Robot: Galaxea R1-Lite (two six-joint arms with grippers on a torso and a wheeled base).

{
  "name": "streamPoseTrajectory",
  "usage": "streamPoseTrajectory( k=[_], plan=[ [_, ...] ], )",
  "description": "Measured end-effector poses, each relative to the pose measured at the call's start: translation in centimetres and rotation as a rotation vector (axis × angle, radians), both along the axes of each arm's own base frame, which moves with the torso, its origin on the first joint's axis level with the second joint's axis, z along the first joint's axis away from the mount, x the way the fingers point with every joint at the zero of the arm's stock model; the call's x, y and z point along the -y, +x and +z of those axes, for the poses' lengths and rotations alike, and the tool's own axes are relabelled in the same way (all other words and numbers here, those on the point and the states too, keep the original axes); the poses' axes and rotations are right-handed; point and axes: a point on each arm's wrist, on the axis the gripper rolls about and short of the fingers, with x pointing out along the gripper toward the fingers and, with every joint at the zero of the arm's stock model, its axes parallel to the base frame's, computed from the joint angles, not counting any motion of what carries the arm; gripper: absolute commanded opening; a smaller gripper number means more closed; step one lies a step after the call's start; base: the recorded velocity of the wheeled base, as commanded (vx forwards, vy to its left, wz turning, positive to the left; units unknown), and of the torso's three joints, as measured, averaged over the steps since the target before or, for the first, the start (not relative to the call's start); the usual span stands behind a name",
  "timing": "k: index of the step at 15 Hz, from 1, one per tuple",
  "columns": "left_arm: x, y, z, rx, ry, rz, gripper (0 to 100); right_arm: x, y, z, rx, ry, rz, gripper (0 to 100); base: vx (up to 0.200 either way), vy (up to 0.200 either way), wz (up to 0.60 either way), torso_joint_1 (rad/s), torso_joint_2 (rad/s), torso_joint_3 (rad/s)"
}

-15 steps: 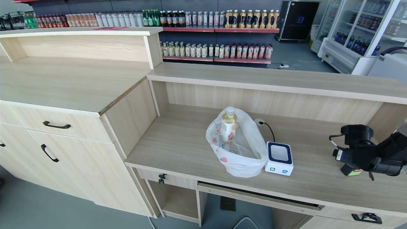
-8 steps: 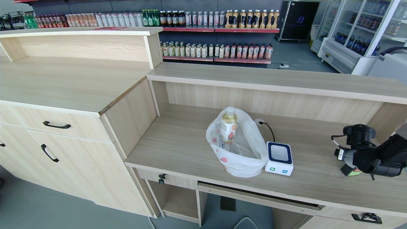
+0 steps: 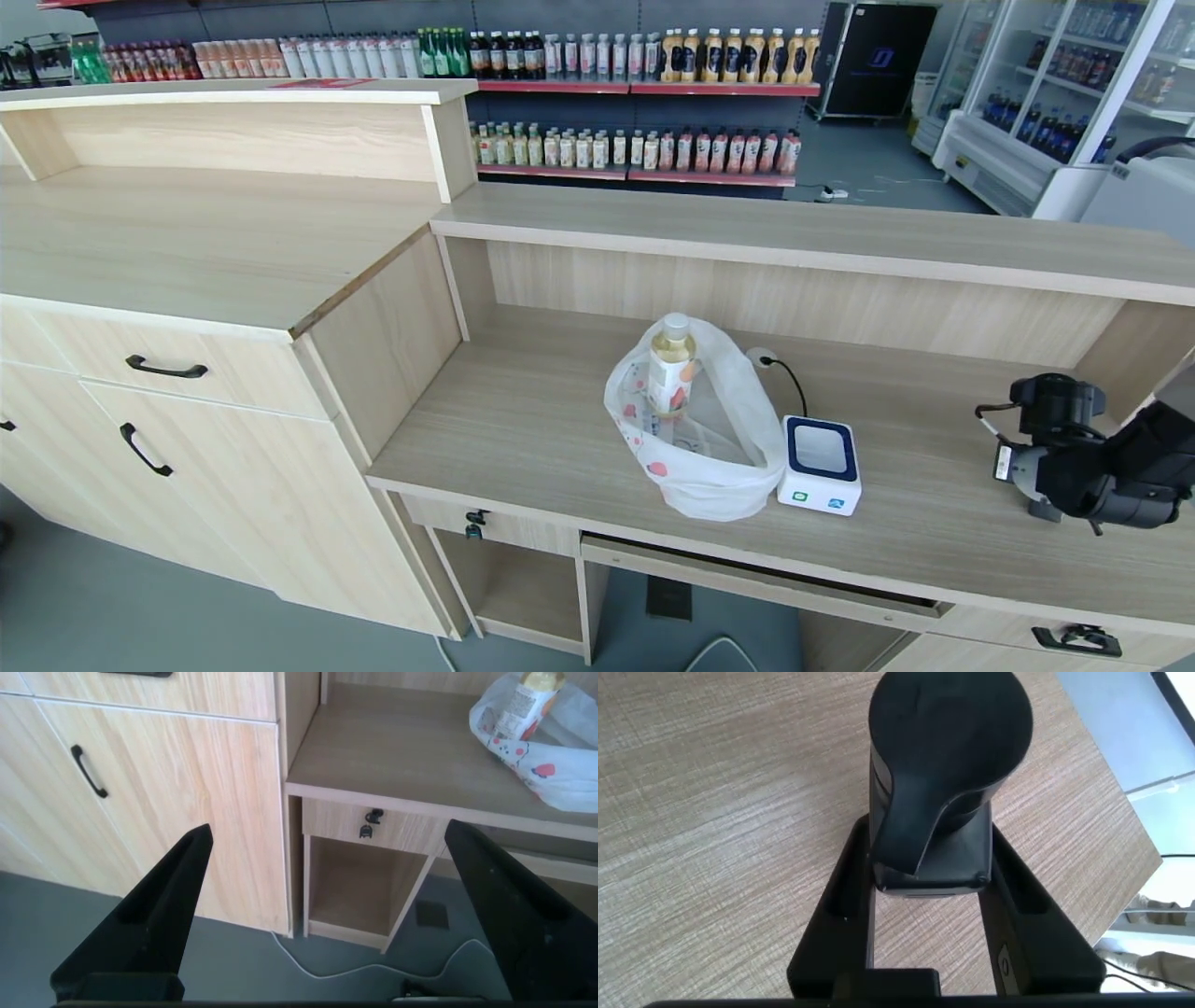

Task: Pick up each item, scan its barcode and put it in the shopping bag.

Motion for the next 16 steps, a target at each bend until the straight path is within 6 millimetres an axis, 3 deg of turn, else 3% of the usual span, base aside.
streamPoseTrajectory(
  k=[6,9,12,16],
  plan=[
    [0.0,0.0,0.0,0.000,0.000,0.000,100,-0.1,0.3,0.2,0.013,-0.036,0.022,0,0.000,0.000,0.00,0.000,0.00,0.000],
    [0.0,0.0,0.0,0.000,0.000,0.000,100,-1.2,0.4,1.8,0.038,-0.011,0.127,0,0.000,0.000,0.00,0.000,0.00,0.000],
    [0.0,0.0,0.0,0.000,0.000,0.000,100,-4.2,-0.9,7.6,0.138,0.161,0.575,0,0.000,0.000,0.00,0.000,0.00,0.000],
    [0.0,0.0,0.0,0.000,0.000,0.000,100,-8.9,-6.6,16.4,0.194,0.476,1.246,0,0.000,0.000,0.00,0.000,0.00,0.000]
  ],
)
